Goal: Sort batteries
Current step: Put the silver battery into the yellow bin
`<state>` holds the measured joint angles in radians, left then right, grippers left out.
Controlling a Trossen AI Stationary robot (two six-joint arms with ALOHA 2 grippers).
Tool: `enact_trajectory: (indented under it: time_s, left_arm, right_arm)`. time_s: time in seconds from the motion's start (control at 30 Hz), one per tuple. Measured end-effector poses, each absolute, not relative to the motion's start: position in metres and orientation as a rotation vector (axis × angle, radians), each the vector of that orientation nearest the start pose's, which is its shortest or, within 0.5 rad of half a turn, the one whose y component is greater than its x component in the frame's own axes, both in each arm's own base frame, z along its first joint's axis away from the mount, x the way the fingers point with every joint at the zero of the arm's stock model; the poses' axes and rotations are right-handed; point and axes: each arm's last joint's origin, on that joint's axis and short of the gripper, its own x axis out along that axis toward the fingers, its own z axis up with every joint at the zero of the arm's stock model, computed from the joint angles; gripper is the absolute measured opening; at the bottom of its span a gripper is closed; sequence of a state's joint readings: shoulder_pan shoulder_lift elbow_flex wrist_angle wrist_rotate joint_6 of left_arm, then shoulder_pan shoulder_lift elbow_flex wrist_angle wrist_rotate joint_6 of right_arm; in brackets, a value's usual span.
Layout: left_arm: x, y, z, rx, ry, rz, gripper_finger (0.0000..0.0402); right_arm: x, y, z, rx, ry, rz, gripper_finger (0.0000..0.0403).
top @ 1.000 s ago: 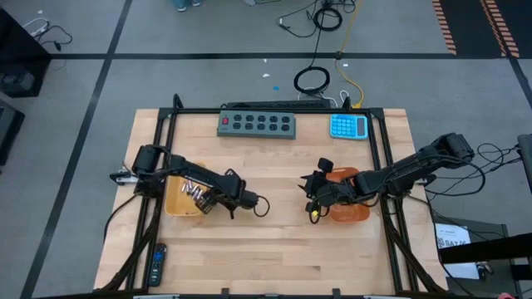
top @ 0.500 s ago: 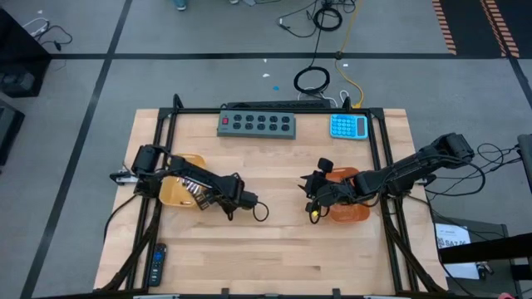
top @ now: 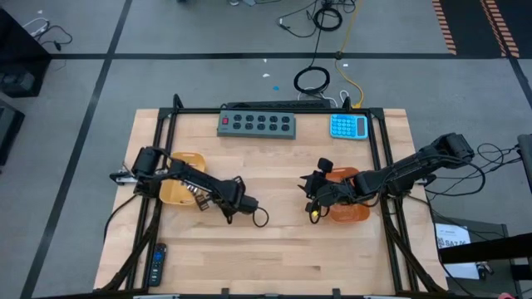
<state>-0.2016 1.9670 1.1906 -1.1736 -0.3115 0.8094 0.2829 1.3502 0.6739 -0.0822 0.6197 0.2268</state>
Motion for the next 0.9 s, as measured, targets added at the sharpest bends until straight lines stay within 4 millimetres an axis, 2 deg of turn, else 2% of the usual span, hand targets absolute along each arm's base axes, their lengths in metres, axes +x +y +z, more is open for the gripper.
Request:
enact_trajectory:
  time_s: [0.13, 0.27, 0.33, 0.4, 0.47, 0.57, 0.67, 0.8, 0.9]
  left_arm:
    - [0.308, -0.055, 0.149, 0.981, 1.901, -0.583, 0.0038]
    - [0.321, -0.057, 0.178, 0.832, 1.901, -0.315, 0.0038]
    - [0.323, -0.055, 0.195, 0.651, 1.905, -0.161, 0.0038]
    - [0.319, -0.048, 0.206, 0.377, 1.937, -0.035, 0.0038]
    - [0.307, -0.042, 0.211, 0.187, 1.974, 0.071, 0.0038]
    - [0.28, -0.038, 0.216, 0.096, 1.976, 0.145, 0.0038]
    - [0.253, -0.032, 0.214, -0.041, 1.872, 0.17, 0.0038]
    - [0.221, -0.015, 0.211, -0.26, 1.703, 0.27, 0.0038]
    - [0.199, 0.0, 0.202, -0.392, 1.691, 0.41, 0.0038]
  right_arm:
    - [0.252, 0.055, 0.192, -0.12, 0.639, -0.394, 0.0121]
    - [0.253, 0.054, 0.193, -0.135, 0.636, -0.395, 0.0121]
    - [0.254, 0.052, 0.194, -0.143, 0.623, -0.395, 0.0121]
    - [0.256, 0.051, 0.195, -0.154, 0.611, -0.392, 0.0121]
    - [0.258, 0.051, 0.198, -0.154, 0.586, -0.373, 0.0121]
    - [0.262, 0.052, 0.201, -0.124, 0.561, -0.3, 0.0121]
    - [0.262, 0.053, 0.201, -0.106, 0.56, -0.27, 0.0121]
    - [0.262, 0.055, 0.201, -0.095, 0.554, -0.266, 0.0121]
    - [0.263, 0.055, 0.203, -0.087, 0.534, -0.267, 0.0121]
